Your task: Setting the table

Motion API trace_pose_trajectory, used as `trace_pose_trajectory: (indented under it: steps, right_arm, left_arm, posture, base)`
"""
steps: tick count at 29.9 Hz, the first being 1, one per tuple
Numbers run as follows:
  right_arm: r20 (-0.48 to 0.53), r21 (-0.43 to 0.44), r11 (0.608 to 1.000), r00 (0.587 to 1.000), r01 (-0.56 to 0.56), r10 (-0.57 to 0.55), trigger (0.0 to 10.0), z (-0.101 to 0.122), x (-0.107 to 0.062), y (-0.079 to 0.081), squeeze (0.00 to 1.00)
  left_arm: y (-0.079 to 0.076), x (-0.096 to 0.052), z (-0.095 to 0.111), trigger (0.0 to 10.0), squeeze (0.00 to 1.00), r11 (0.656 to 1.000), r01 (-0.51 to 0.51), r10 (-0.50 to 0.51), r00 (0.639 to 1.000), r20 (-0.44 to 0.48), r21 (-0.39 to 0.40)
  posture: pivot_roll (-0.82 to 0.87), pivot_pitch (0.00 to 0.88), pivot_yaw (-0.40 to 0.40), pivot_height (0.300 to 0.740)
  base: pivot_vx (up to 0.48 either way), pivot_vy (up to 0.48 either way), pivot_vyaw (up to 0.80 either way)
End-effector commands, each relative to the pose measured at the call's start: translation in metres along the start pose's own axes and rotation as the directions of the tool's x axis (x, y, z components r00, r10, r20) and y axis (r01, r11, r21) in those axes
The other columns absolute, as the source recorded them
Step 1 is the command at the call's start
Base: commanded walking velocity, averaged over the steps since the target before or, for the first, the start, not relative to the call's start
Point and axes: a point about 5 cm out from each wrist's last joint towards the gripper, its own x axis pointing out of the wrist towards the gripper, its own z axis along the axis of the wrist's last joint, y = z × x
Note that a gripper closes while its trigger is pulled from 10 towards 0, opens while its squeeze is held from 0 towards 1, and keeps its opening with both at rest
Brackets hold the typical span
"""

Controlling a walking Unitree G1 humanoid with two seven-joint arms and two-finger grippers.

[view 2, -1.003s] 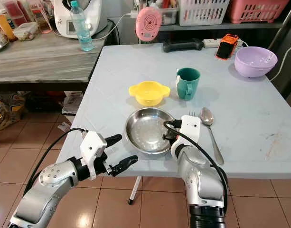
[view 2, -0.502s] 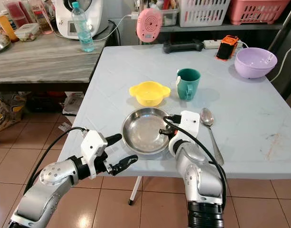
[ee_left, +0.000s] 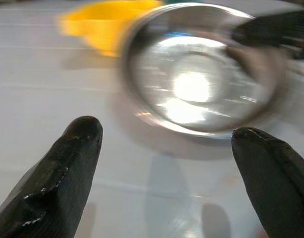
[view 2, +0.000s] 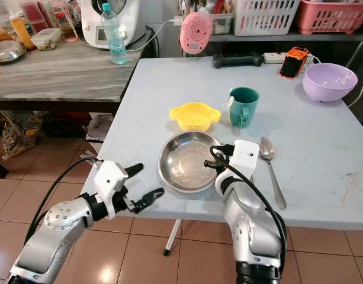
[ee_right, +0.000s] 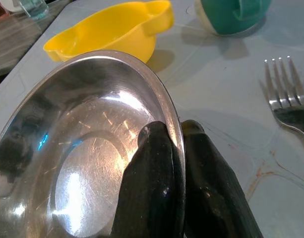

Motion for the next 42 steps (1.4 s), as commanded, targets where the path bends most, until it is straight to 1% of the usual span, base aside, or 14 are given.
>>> trace_pose_trajectory:
  steps: [1,2,3,6,8,12,13,14,19,23,27,31,37,42]
  right_arm:
    - [0.016,-0.015,1.0,1.0,0.021,-0.02,0.0,-0.001,-0.003,-0.003,0.0]
    - [0.048,-0.019,1.0,0.999,0.016,-0.015,0.0,0.003,-0.006,-0.003,0.0]
    - [0.048,-0.019,1.0,0.999,0.016,-0.015,0.0,0.003,-0.006,-0.003,0.0]
    - [0.109,-0.02,1.0,0.994,0.02,-0.018,0.0,0.008,-0.011,-0.005,0.0]
    - [0.135,0.012,1.0,0.99,0.028,-0.03,0.0,0.01,-0.012,-0.006,0.0]
    - [0.157,0.027,0.999,0.987,0.021,-0.025,0.0,0.012,-0.013,-0.006,0.0]
    - [0.17,0.043,0.999,0.985,0.019,-0.026,3.5,0.013,-0.014,-0.005,0.0]
    - [0.187,0.061,0.998,0.982,0.011,-0.022,10.0,0.014,-0.015,-0.004,0.0]
    - [0.208,0.078,0.997,0.978,0.004,-0.02,10.0,0.014,-0.016,-0.001,0.0]
    - [0.21,0.087,0.996,0.978,-0.006,-0.013,10.0,0.014,-0.016,0.001,0.0]
    - [0.213,0.081,0.997,0.977,-0.012,-0.006,10.0,0.014,-0.017,0.001,0.0]
    - [0.226,0.061,0.998,0.974,-0.015,0.001,10.0,0.016,-0.018,0.001,0.0]
    - [0.247,0.003,1.0,0.969,-0.023,0.021,10.0,0.018,-0.02,0.002,0.0]
    - [0.25,-0.005,1.0,0.968,-0.021,0.021,10.0,0.019,-0.021,0.001,0.0]
  left_arm:
    - [0.014,-0.001,0.004,10.0,0.0,0.995,-0.096,0.095,0.995,0.013,0.022]
    - [0.023,-0.001,0.008,10.0,0.0,0.983,-0.183,0.182,0.983,0.028,0.028]
    - [0.023,-0.001,0.008,10.0,0.0,0.983,-0.183,0.182,0.983,0.028,0.028]
    - [0.041,0.001,0.018,10.0,0.0,0.938,-0.346,0.345,0.936,0.076,0.006]
    - [0.046,0.001,0.018,10.0,0.0,0.918,-0.395,0.397,0.915,0.071,-0.038]
    - [0.05,0.0,0.015,10.0,0.0,0.893,-0.449,0.45,0.89,0.064,-0.041]
    - [0.051,0.0,0.014,10.0,0.0,0.883,-0.468,0.47,0.881,0.059,-0.049]
    - [0.053,-0.001,0.011,10.0,0.0,0.869,-0.491,0.494,0.868,0.049,-0.062]
    - [0.056,0.0,0.009,10.0,0.0,0.838,-0.536,0.541,0.841,0.029,-0.106]
    - [0.055,0.003,0.011,10.0,0.0,0.847,-0.518,0.526,0.849,0.044,-0.12]
    - [0.055,0.004,0.012,10.0,0.0,0.837,-0.533,0.542,0.839,0.048,-0.125]
    - [0.055,0.005,0.007,10.0,0.0,0.819,-0.553,0.562,0.827,0.016,-0.154]
    - [0.052,0.006,0.004,10.0,0.0,0.821,-0.55,0.557,0.83,0.009,-0.152]
    - [0.05,0.007,0.003,10.0,0.0,0.823,-0.546,0.554,0.833,0.005,-0.154]
  posture:
    - [-0.05,0.031,0.069,0.74]
    - [-0.05,0.031,0.071,0.74]
    - [-0.05,0.031,0.071,0.74]
    - [-0.05,0.026,0.072,0.74]
    - [-0.05,0.024,0.071,0.74]
    - [-0.05,0.015,0.069,0.74]
    - [-0.05,0.014,0.069,0.74]
    - [-0.05,0.012,0.069,0.74]
    - [-0.04,0.009,0.072,0.74]
    - [-0.04,0.011,0.075,0.74]
    - [-0.05,0.013,0.074,0.74]
    - [-0.06,0.017,0.071,0.74]
    - [-0.06,0.024,0.063,0.74]
    - [-0.07,0.024,0.06,0.74]
  base:
    - [0.0,0.0,0.0]
    - [0.0,0.0,0.0]
    - [0.0,0.0,0.0]
    - [0.0,0.0,0.0]
    - [0.0,0.0,0.0]
    - [0.0,0.0,0.0]
    - [0.0,0.0,0.0]
    - [0.0,0.0,0.0]
    - [0.0,0.0,0.0]
    - [0.0,0.0,-0.14]
    - [0.0,0.0,-0.55]
    - [0.0,0.0,0.0]
    - [0.0,0.267,0.0]
    - [0.0,0.425,0.0]
